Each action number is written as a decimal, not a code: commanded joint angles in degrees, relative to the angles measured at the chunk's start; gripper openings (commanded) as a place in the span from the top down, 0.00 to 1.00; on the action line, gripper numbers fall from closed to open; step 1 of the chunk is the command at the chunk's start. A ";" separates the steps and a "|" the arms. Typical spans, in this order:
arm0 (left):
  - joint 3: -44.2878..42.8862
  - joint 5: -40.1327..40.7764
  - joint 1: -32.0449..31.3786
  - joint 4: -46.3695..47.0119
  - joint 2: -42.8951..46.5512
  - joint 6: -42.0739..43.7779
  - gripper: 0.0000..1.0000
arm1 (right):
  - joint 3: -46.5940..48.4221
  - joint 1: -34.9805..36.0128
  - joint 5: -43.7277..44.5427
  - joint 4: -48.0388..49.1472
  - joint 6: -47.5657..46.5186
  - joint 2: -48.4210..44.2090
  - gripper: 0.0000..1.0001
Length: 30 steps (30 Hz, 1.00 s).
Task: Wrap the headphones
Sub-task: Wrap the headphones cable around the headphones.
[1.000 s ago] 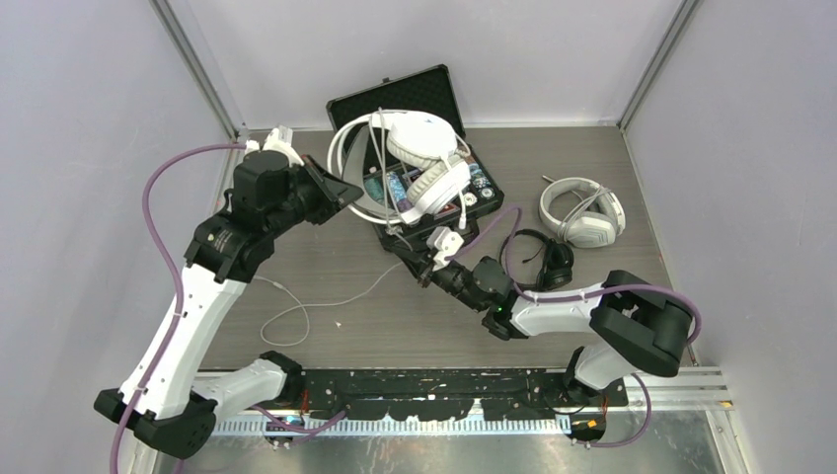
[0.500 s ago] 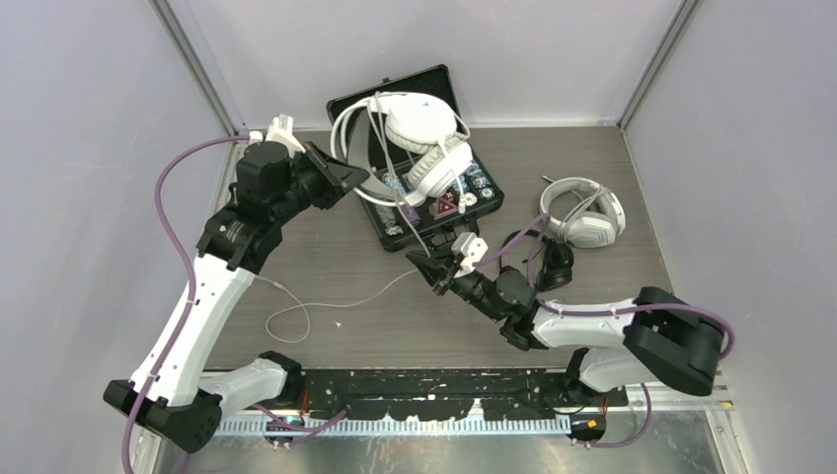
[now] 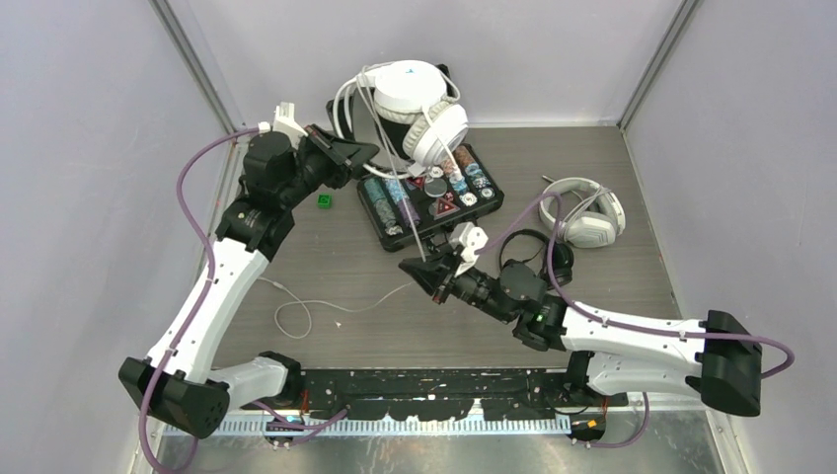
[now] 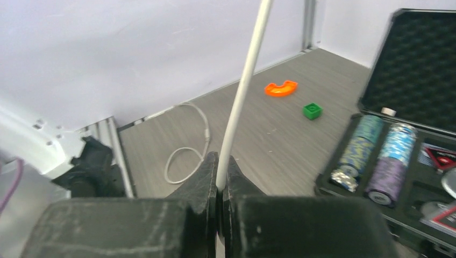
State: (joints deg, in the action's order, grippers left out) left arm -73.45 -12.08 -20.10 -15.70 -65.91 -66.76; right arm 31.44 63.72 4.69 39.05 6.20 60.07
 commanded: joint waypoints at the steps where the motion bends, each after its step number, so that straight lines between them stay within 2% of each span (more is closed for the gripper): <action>1: -1.36 0.66 0.85 15.02 0.30 -5.27 1.00 | 8.28 5.75 2.78 -16.82 -1.57 1.26 1.00; 5: -0.09 0.98 0.85 15.40 -0.33 -5.57 1.00 | 13.29 8.21 3.68 -21.82 -3.39 4.49 1.00; 15: -0.51 1.79 0.85 14.97 -1.30 -3.74 1.00 | 18.79 8.54 7.00 -27.60 -0.92 14.31 1.00; 21: -1.38 2.00 0.85 13.63 -1.35 -2.17 1.00 | 19.23 8.58 11.45 -27.29 0.72 17.20 1.00; 24: -1.36 2.45 0.77 12.70 -1.17 -0.35 1.00 | 20.63 8.54 15.72 -27.16 2.04 17.56 1.00; 30: -0.56 4.65 0.50 10.56 -0.95 3.11 1.00 | 25.68 8.59 18.60 -29.11 2.13 23.20 1.00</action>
State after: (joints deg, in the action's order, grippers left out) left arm -72.29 -9.98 -19.99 -11.29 -68.64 -63.64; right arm 53.12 71.57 20.18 13.26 7.31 79.88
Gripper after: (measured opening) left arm 0.080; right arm 0.061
